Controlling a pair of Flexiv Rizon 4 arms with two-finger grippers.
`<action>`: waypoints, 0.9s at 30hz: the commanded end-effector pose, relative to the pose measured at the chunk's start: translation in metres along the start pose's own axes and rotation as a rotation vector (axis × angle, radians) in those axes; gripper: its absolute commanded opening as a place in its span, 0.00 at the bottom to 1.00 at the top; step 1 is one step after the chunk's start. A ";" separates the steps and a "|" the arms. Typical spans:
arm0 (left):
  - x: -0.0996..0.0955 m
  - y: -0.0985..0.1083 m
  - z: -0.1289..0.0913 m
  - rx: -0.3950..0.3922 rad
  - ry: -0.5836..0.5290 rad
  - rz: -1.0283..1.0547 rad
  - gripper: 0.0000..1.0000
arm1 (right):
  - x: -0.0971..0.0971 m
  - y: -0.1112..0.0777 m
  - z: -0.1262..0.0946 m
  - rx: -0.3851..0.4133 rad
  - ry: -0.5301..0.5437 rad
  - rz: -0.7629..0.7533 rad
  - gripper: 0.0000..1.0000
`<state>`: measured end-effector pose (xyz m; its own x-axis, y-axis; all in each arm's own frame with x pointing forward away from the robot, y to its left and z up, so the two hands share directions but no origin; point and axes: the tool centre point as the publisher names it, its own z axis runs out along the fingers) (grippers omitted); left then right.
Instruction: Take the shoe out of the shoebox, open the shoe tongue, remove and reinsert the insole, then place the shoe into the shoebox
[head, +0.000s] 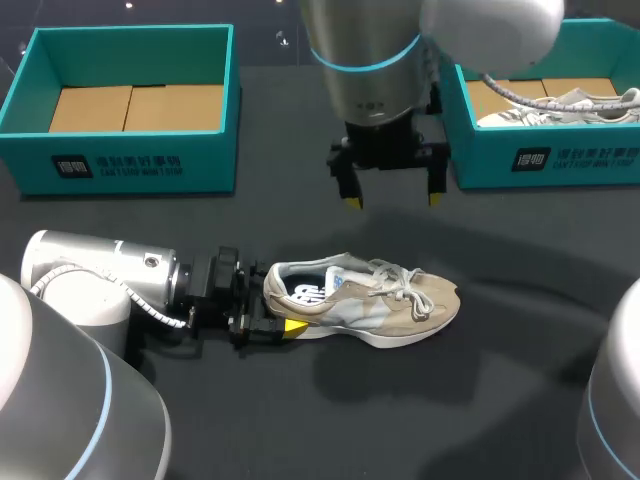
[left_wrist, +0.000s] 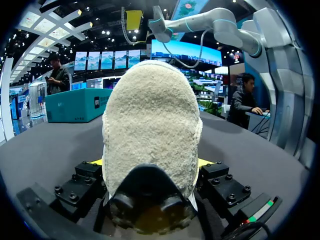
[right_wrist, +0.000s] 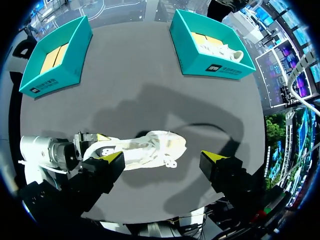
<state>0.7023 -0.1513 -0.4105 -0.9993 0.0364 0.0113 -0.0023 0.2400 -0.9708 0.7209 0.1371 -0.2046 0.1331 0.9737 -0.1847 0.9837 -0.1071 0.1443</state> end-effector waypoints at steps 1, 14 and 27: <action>0.001 0.001 0.000 -0.001 -0.002 0.001 0.00 | 0.032 -0.007 0.007 0.000 -0.060 0.026 1.00; 0.001 0.001 0.000 -0.001 -0.002 0.001 0.00 | 0.059 -0.036 0.022 -0.006 -0.077 0.101 1.00; 0.001 0.001 0.000 -0.001 -0.002 0.001 0.00 | 0.080 -0.050 0.054 -0.007 -0.112 0.144 1.00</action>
<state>0.7022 -0.1513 -0.4105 -0.9993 0.0363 0.0113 -0.0022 0.2400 -0.9708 0.6960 0.1887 -0.2688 0.0359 0.9787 -0.2023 0.9938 -0.0135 0.1107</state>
